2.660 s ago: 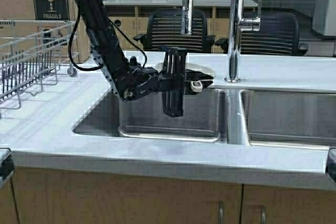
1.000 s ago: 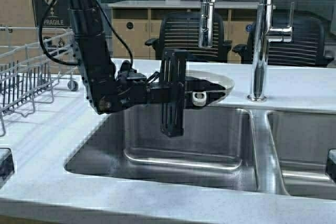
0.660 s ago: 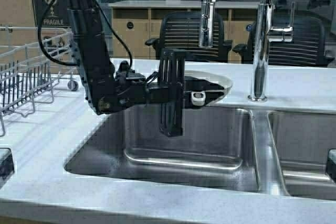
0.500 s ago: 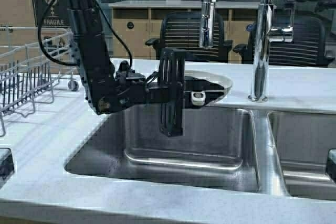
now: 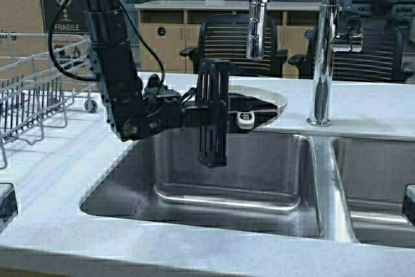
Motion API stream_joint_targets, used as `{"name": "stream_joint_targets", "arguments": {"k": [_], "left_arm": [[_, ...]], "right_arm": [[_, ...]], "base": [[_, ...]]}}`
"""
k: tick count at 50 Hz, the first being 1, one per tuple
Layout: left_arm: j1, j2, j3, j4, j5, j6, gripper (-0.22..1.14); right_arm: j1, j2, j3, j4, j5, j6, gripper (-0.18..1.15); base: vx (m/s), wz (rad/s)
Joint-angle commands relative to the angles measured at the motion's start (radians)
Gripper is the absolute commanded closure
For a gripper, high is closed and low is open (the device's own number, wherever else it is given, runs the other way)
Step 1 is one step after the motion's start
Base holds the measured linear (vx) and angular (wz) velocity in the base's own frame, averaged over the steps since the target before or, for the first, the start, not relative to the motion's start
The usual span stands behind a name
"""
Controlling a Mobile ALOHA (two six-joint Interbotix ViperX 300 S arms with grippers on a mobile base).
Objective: Wash the pan
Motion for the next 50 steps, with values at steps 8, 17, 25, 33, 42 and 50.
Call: {"name": "stream_joint_targets", "arguments": {"k": [8, 17, 25, 33, 42, 50], "left_arm": [[-0.003, -0.023, -0.012, 0.000, -0.017, 0.014, 0.89], [-0.003, -0.023, -0.014, 0.002, -0.017, 0.014, 0.89], [-0.003, -0.023, -0.011, 0.003, -0.017, 0.015, 0.89], [-0.003, -0.023, -0.009, 0.005, -0.020, 0.015, 0.89], [-0.003, -0.018, -0.014, 0.006, -0.031, 0.015, 0.89], [-0.003, -0.012, -0.015, 0.006, -0.037, 0.014, 0.89]], "right_arm": [[-0.040, -0.026, -0.044, 0.021, 0.046, 0.003, -0.06], [-0.110, -0.048, -0.029, 0.025, 0.089, 0.005, -0.06], [-0.173, -0.083, 0.015, 0.034, 0.110, 0.006, -0.06], [-0.224, -0.120, 0.061, 0.049, 0.112, 0.006, -0.06], [-0.230, -0.169, 0.080, 0.054, 0.110, 0.005, -0.06], [-0.235, -0.218, 0.081, 0.058, 0.103, 0.005, -0.06]], "base": [[0.00, 0.00], [0.00, 0.00], [0.00, 0.00], [0.01, 0.03], [0.01, 0.04], [0.01, 0.03]]}}
